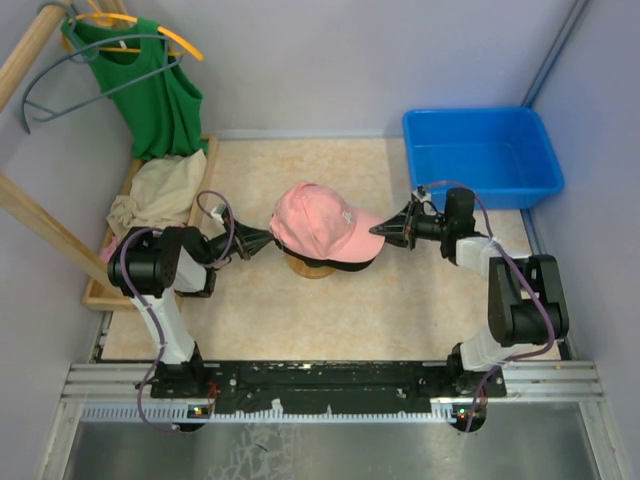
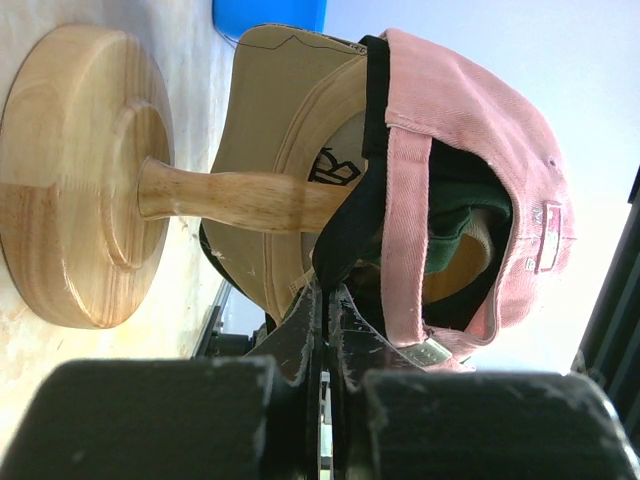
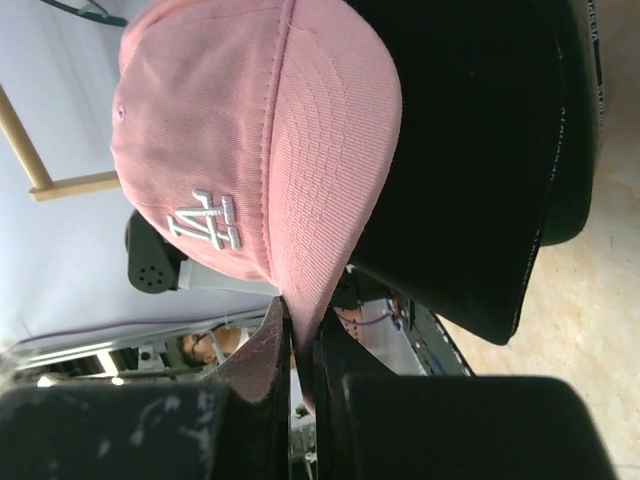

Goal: Stack the hats

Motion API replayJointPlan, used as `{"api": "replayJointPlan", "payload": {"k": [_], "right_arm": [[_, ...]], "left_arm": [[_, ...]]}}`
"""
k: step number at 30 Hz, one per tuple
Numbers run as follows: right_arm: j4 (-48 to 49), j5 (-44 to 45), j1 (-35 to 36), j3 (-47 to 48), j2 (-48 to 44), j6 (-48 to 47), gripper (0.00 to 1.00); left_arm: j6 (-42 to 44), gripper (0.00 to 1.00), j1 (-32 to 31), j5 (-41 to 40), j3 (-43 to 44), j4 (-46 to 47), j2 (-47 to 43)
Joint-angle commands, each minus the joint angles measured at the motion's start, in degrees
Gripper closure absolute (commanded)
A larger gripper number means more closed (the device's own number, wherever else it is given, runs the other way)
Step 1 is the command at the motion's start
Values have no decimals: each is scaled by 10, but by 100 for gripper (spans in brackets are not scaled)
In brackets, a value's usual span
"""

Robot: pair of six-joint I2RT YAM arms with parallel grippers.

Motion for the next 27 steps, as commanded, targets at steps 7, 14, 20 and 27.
{"api": "replayJointPlan", "payload": {"k": [7,14,20,27], "right_arm": [[-231,82,-26,27,44,-203,100],[-255,86,-29,43,53,-221,100],[-301,91,-27,80,45,-238,100],[-337,99,-13,119,51,-247,100]], "left_arm": [[17,100,16,11,-1,150,31],[2,100,17,12,12,150,15],[-24,100,25,23,30,150,-26],[-40,89,39,23,30,150,-57]]}}
